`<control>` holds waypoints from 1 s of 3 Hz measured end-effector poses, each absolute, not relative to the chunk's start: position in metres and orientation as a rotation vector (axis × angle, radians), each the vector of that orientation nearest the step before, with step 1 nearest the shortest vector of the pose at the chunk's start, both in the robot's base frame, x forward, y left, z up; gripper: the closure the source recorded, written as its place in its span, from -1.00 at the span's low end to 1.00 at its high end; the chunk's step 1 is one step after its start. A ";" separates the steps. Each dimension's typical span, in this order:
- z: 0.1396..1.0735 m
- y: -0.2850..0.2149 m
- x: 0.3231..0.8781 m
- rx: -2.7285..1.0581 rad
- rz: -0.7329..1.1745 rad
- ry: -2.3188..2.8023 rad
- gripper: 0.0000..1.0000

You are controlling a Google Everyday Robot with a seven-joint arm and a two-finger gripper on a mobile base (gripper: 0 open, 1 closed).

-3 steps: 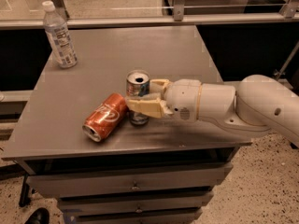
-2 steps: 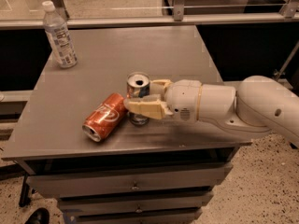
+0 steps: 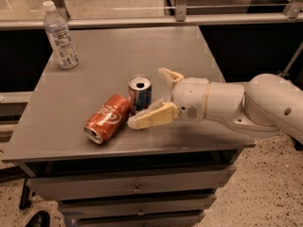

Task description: Move redbull can near coke can

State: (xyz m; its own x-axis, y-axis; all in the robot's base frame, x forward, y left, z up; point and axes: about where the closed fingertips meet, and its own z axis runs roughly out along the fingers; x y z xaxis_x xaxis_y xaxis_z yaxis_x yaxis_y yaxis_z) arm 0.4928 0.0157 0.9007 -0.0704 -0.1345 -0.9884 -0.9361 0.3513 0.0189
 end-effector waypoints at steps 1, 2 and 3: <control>0.914 -0.003 0.503 -1.047 0.898 1.470 -1.00; 0.935 -0.042 0.519 -1.090 0.891 1.441 -1.00; 0.956 -0.083 0.538 -1.124 0.878 1.417 -1.00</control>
Offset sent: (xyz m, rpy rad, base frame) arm 0.0501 -0.1214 0.0675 -0.0301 -0.0994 0.0853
